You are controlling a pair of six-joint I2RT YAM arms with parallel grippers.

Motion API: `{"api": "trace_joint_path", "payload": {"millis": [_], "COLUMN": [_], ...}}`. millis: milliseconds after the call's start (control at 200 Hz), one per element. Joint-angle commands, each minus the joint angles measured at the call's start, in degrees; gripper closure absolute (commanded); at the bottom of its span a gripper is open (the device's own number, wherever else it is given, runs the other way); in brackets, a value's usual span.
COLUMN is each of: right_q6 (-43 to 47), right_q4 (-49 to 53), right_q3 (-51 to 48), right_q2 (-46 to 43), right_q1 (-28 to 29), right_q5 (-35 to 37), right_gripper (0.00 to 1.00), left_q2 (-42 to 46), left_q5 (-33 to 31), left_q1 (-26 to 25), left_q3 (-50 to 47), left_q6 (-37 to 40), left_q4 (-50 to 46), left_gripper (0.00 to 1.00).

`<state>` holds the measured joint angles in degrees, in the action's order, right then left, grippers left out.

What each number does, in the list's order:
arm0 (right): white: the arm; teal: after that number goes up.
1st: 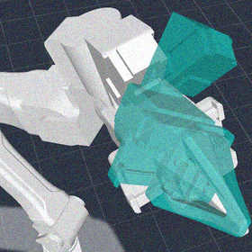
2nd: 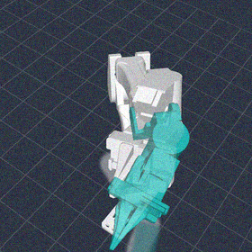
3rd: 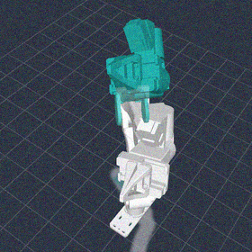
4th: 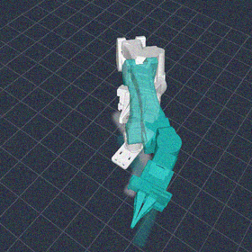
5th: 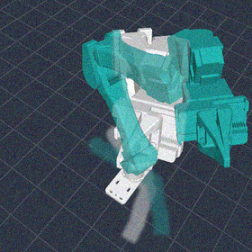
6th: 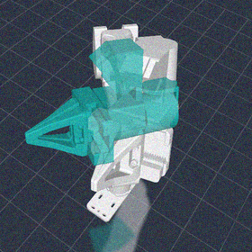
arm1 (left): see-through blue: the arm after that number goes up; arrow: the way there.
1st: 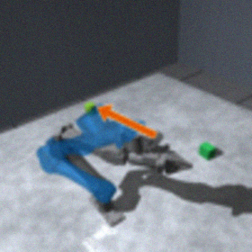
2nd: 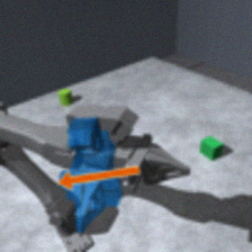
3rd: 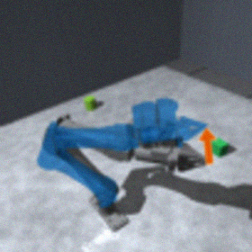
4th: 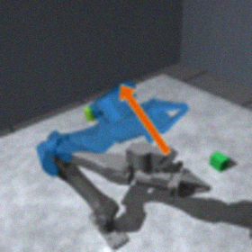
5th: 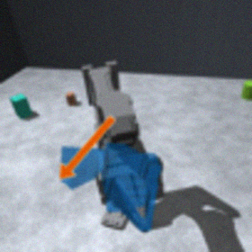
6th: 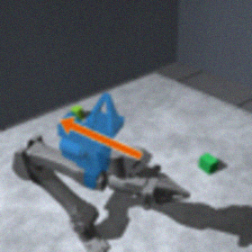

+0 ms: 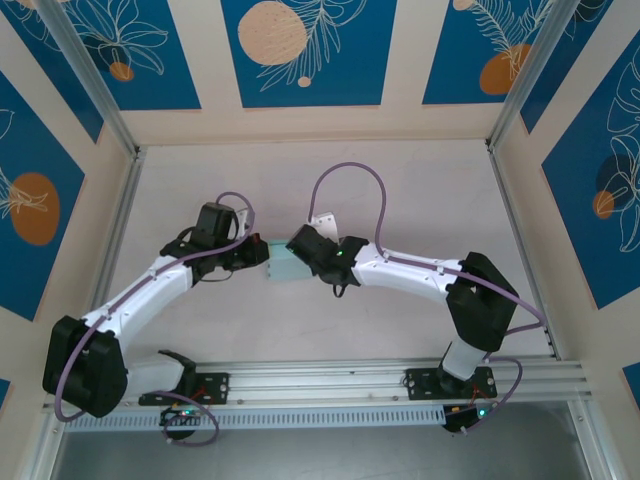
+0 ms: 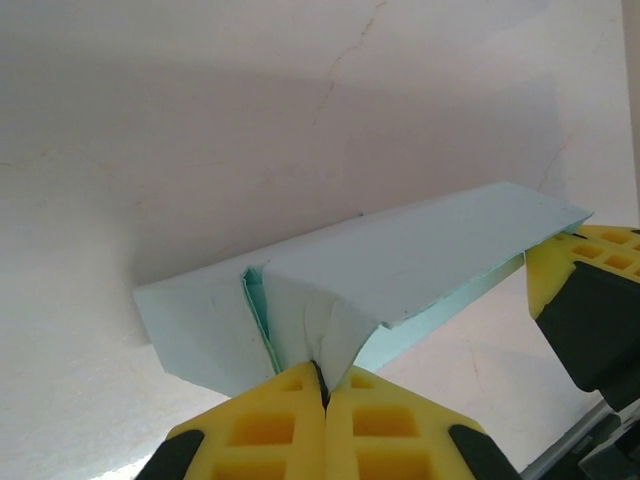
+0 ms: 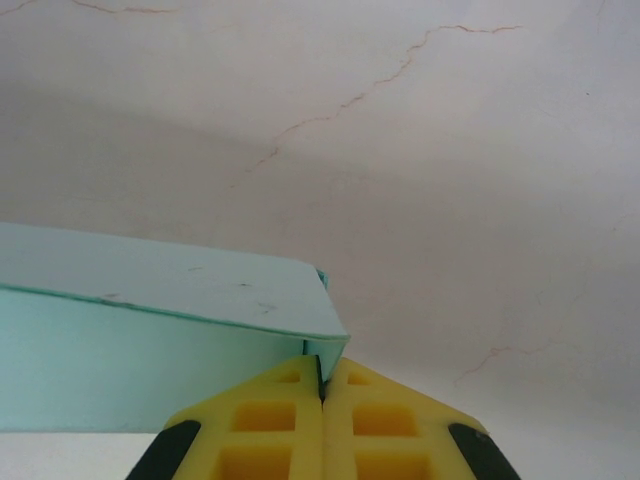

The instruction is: Fold the paper box

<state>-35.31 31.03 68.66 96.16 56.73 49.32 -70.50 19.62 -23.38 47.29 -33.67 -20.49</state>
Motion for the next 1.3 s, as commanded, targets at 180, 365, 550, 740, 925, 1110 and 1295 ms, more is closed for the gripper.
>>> {"api": "trace_joint_path", "payload": {"millis": [180, 365, 550, 740, 925, 1110, 1295], "right_q6": [0.8, 0.6, 0.2, 0.4, 0.3, 0.0, 0.1], "right_q4": [2.9, 3.5, 3.6, 3.7, 3.7, 3.7, 4.0], "right_q3": [0.7, 0.8, 0.8, 1.3, 1.4, 1.2, 1.4], "right_q2": [2.7, 2.7, 3.0, 3.6, 3.5, 3.5, 3.6], "right_q1": [1.2, 1.6, 1.6, 1.6, 1.7, 1.9, 2.1], "right_q5": [-2.7, -2.3, -2.0, -2.1, -1.8, -1.6, -1.5], "right_gripper": [1.0, 1.0, 1.0, 1.0, 1.0, 1.0, 1.0], "left_q2": [-0.9, -2.1, 0.5, 7.5, 12.0, 9.0, 1.4], "left_q5": [-4.6, -8.3, -6.2, -5.2, -8.7, -12.8, -20.8], "left_q1": [0.2, -0.4, -0.3, -0.4, -0.4, -1.6, -5.3], "left_q3": [-1.1, -2.2, -2.4, -0.1, 3.0, 4.1, 5.8], "left_q6": [5.9, 9.1, 8.8, 8.1, 7.8, 9.2, 11.5], "left_q4": [-1.8, -2.2, -1.4, -3.2, -6.5, -4.9, -3.1], "left_gripper": [1.0, 0.97, 0.71, 0.4, 0.13, 0.01, 0.0]}}
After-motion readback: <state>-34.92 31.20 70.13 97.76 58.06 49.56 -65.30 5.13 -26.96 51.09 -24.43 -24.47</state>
